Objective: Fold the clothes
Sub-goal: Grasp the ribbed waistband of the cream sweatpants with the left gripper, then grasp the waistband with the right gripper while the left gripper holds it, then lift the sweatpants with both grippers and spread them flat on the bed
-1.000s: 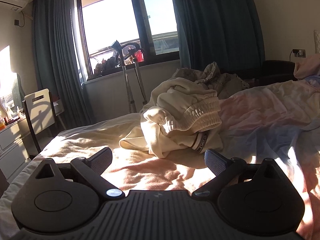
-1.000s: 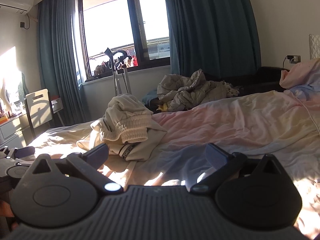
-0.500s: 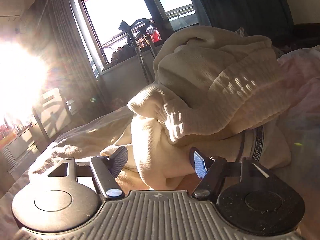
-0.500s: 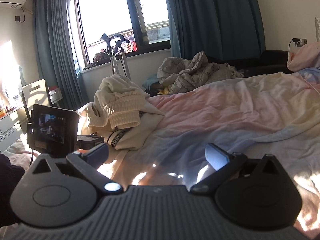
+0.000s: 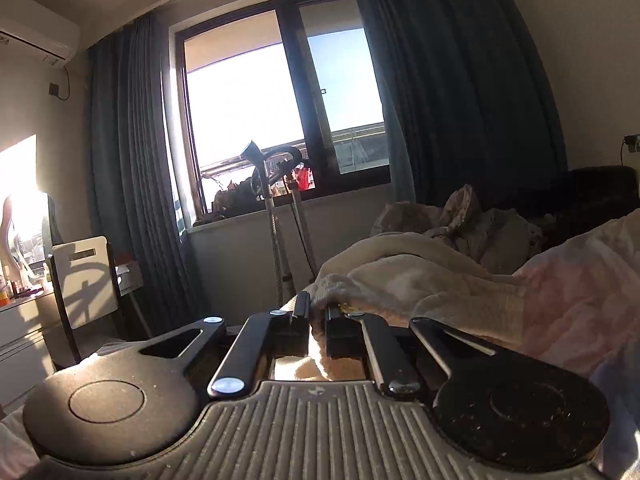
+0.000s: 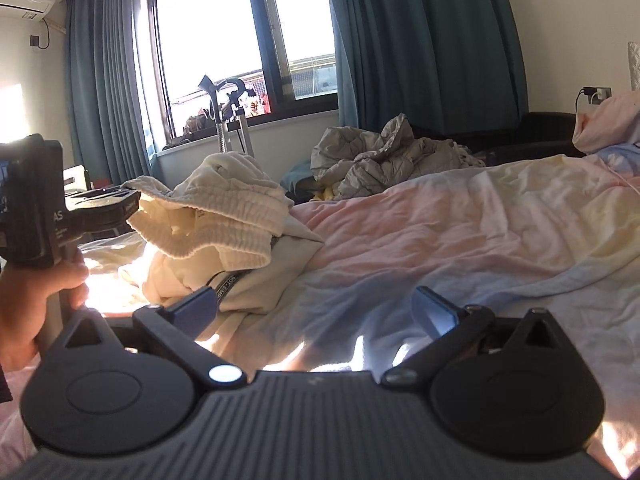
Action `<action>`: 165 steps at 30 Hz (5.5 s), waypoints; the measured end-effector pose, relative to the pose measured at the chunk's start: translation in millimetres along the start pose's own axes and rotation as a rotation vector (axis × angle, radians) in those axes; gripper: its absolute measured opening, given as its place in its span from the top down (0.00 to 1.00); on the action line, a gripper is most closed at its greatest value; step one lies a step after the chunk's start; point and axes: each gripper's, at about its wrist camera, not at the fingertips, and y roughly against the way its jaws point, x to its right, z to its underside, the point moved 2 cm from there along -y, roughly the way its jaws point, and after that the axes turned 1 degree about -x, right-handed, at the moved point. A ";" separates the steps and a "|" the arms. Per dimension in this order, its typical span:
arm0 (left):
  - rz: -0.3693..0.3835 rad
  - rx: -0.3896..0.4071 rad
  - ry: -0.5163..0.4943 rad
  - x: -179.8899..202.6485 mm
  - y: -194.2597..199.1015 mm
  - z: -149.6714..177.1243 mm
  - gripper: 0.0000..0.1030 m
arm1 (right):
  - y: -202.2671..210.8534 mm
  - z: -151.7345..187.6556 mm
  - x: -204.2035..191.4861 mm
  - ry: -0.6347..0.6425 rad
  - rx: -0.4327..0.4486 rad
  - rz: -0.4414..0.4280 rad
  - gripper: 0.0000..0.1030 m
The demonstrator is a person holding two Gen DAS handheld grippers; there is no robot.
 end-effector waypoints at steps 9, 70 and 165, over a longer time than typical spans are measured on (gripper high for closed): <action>0.086 0.049 0.096 -35.8 127.4 -18.1 0.93 | 33.0 -8.4 -15.5 0.040 0.084 -0.062 0.00; -0.113 -0.169 0.791 -216.2 81.2 62.1 0.93 | -56.3 76.5 -181.6 0.209 -0.311 -0.384 0.47; -0.337 -0.345 0.418 -453.2 84.7 49.5 0.20 | -2.9 11.2 -378.0 0.243 -0.282 -0.806 0.48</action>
